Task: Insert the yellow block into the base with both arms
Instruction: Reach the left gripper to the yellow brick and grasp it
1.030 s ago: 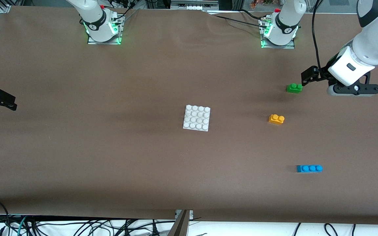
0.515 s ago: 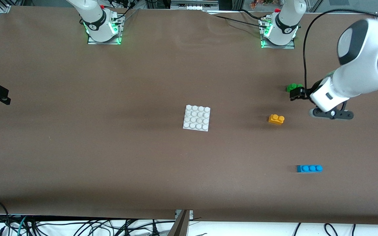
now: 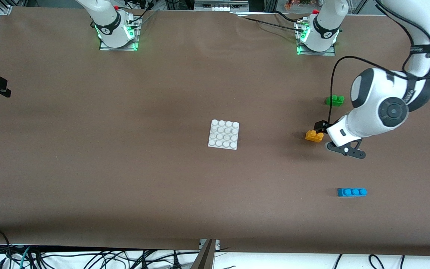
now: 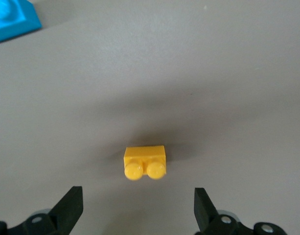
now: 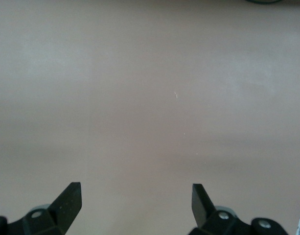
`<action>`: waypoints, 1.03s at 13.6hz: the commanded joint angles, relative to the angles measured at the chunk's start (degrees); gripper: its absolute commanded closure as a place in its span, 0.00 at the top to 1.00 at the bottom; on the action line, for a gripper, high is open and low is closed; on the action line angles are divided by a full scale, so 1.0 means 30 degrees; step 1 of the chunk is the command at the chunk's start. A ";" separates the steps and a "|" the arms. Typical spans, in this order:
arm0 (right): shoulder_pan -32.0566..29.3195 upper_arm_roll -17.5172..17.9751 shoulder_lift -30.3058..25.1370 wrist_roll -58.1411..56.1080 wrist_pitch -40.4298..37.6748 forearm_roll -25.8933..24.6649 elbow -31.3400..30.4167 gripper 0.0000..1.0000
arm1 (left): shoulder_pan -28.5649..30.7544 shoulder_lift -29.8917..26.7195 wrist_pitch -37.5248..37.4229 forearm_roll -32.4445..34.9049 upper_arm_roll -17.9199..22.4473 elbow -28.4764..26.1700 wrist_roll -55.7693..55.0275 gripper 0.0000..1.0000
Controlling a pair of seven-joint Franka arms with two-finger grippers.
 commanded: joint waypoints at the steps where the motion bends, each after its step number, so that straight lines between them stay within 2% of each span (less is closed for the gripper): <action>1: -0.0459 0.0356 -0.0549 0.0573 -0.0278 0.0218 -0.0544 1.00 | 0.0009 -0.0698 0.2842 0.0408 -0.0012 -0.2761 0.0554 1.00; 3: -0.0459 0.0385 -0.0549 0.0573 -0.0309 0.0189 -0.0544 1.00 | 0.0009 -0.0522 0.5829 0.0407 -0.0012 -0.4578 0.0554 1.00; 5: -0.0430 0.0589 -0.0549 0.0573 -0.0309 0.0189 -0.0544 1.00 | -0.0020 0.0090 0.7419 0.0408 0.0017 -0.5084 0.0583 1.00; 11: -0.0430 0.1089 -0.0374 0.1248 -0.0367 0.0072 -0.0398 1.00 | -0.0020 0.1674 0.9385 0.0466 0.0105 -0.5377 0.0583 1.00; 14: -0.0313 0.1060 -0.0169 0.1100 -0.0338 0.0100 -0.0280 1.00 | -0.0020 0.2144 0.9593 0.0525 0.0134 -0.5378 0.0583 0.99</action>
